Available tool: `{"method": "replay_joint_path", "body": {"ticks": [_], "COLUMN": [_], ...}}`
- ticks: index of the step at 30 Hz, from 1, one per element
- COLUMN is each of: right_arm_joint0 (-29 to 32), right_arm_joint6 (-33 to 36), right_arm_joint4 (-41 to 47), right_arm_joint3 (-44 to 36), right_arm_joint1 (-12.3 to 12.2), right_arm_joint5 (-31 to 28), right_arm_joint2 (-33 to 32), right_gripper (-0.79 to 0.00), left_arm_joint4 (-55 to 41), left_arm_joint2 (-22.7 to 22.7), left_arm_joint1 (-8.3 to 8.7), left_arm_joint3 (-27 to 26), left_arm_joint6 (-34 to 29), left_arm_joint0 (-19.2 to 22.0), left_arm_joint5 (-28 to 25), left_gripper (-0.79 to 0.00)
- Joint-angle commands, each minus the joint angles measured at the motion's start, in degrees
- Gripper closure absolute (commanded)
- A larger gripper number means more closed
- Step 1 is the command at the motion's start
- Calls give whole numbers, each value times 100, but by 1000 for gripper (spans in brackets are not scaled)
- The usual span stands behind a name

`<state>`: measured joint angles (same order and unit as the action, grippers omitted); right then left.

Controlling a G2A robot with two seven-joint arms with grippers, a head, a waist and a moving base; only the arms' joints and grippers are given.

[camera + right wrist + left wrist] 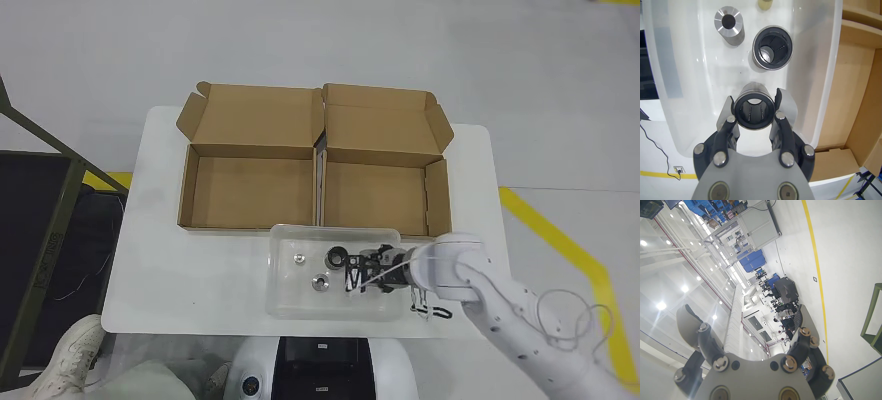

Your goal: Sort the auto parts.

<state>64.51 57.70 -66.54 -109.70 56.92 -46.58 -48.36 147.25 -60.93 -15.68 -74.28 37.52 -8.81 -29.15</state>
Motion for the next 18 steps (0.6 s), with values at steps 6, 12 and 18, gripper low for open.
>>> {"method": "replay_joint_path", "body": {"ticks": [6,12,18], "right_arm_joint0": [-118,-119,-141], "right_arm_joint6": [187,234,-253], "right_arm_joint4": [177,866,880], "right_arm_joint3": [-593,-1113,-1464], "right_arm_joint1": [-204,-287,-321], "right_arm_joint5": [187,304,238], "right_arm_joint2": [118,-268,-516], "right_gripper": [0,0,0], "left_arm_joint4": [0,0,0], "left_arm_joint2": [0,0,0], "left_arm_joint1": [0,0,0], "left_arm_joint3": [0,0,0], "left_arm_joint6": [0,0,0], "left_arm_joint0": [0,0,0], "left_arm_joint5": [0,0,0], "left_gripper": [-785,-785,-785]}}
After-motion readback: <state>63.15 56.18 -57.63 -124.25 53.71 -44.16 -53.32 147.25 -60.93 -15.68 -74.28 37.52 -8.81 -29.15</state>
